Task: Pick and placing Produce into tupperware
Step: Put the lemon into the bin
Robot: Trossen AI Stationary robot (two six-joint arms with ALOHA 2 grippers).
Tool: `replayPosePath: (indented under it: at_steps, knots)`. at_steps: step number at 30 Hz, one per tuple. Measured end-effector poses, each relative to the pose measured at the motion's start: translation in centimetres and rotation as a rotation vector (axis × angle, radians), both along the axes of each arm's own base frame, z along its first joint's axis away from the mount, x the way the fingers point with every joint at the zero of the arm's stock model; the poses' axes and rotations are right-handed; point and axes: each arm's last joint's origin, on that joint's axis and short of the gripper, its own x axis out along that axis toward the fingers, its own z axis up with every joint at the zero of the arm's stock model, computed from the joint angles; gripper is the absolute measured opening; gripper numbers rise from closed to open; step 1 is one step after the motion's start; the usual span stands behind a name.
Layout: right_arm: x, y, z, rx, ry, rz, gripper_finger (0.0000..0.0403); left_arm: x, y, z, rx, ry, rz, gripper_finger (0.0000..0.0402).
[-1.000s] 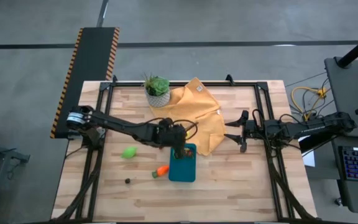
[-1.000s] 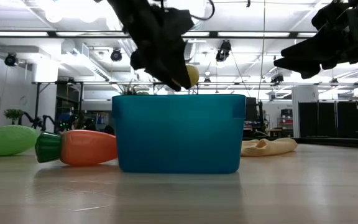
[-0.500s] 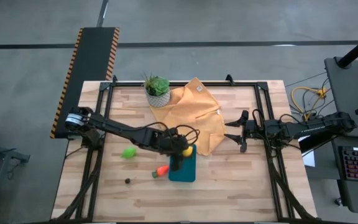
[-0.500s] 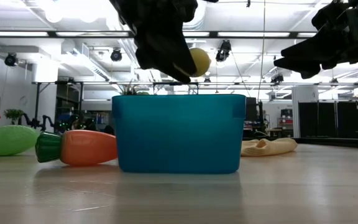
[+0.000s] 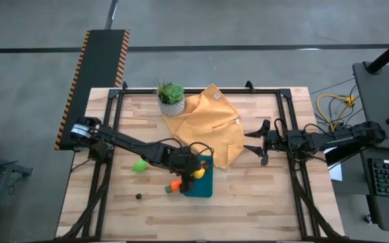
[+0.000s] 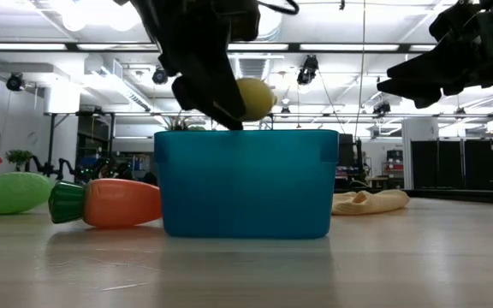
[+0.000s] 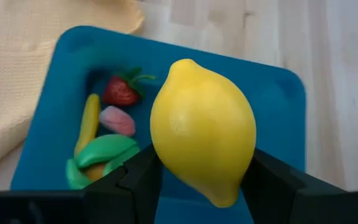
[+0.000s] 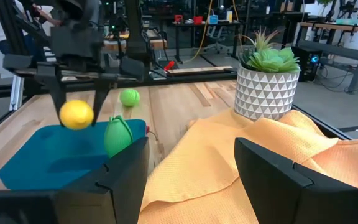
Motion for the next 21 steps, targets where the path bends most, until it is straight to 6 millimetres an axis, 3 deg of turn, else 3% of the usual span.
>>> replayPosePath:
  at_steps: [21]
  knots:
    - [0.0,0.0,0.0,0.000,0.000,0.000,0.0228,0.1,-0.8,-3.4,-0.083,0.123,0.005,0.0176]
